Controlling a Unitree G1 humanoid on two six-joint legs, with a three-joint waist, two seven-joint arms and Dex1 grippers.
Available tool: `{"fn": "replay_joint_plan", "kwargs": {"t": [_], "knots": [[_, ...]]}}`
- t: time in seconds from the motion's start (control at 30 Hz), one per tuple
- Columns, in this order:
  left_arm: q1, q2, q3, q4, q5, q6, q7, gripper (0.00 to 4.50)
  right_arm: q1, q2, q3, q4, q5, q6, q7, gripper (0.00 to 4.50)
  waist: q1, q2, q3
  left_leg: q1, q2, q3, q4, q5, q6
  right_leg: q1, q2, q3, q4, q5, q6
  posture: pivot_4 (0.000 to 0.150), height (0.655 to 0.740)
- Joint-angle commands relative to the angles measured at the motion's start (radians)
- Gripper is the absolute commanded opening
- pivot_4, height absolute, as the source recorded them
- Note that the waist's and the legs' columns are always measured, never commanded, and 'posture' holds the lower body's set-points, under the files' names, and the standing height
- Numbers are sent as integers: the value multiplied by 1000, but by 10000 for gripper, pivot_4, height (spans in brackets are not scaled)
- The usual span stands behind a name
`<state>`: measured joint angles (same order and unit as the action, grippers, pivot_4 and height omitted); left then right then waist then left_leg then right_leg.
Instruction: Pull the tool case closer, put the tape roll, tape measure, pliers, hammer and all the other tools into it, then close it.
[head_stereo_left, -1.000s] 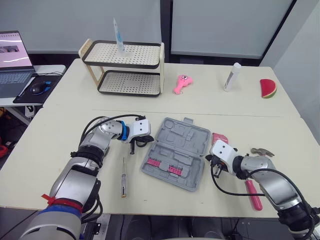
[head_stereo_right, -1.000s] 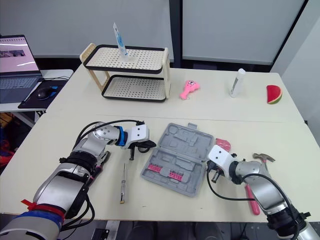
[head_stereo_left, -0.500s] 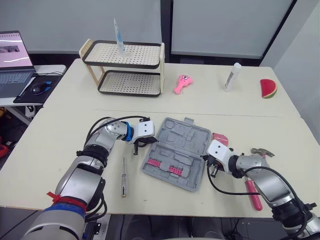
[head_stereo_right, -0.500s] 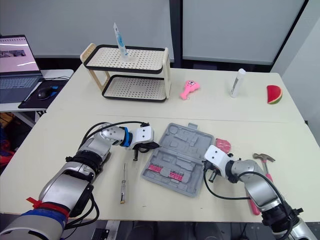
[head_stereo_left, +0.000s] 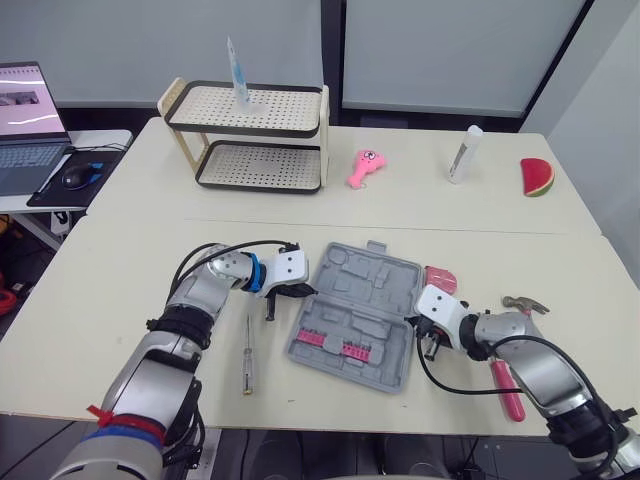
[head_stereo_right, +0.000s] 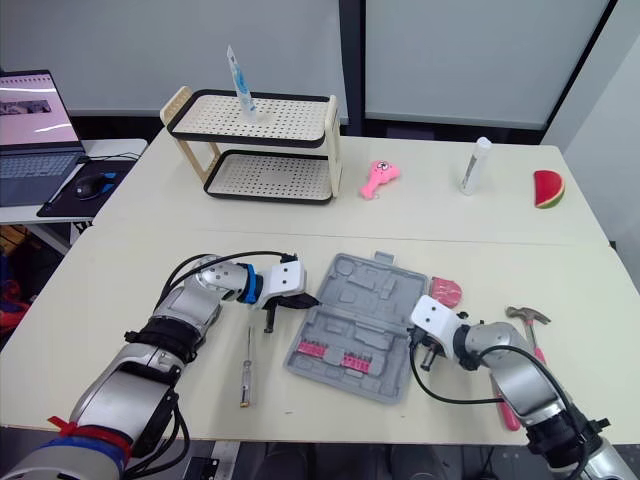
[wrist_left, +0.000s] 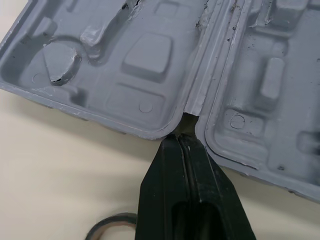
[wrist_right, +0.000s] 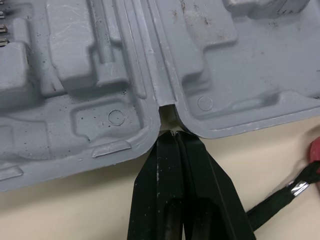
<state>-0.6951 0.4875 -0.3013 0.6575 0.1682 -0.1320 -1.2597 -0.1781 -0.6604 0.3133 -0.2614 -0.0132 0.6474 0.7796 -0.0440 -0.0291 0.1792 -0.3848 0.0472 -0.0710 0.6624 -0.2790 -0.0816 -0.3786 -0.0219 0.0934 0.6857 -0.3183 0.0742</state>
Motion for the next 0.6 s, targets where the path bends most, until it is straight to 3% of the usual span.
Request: {"fn": "replay_joint_plan", "kwargs": {"t": [0.03,0.6], "knots": [[55,-7,-33,-170,-29,93,-45,0,5,-15,-25,-94,51,-15,46,244,-1,0,0,0,0,0,0,0,0,0,0,0,0,0,0,1500,7350],[300,108,-40,-656,-78,446,-68,0,57,-100,-14,-162,67,-22,133,244,-1,1,0,1,0,0,1,0,0,0,1,1,2,0,0,1500,7350]]}}
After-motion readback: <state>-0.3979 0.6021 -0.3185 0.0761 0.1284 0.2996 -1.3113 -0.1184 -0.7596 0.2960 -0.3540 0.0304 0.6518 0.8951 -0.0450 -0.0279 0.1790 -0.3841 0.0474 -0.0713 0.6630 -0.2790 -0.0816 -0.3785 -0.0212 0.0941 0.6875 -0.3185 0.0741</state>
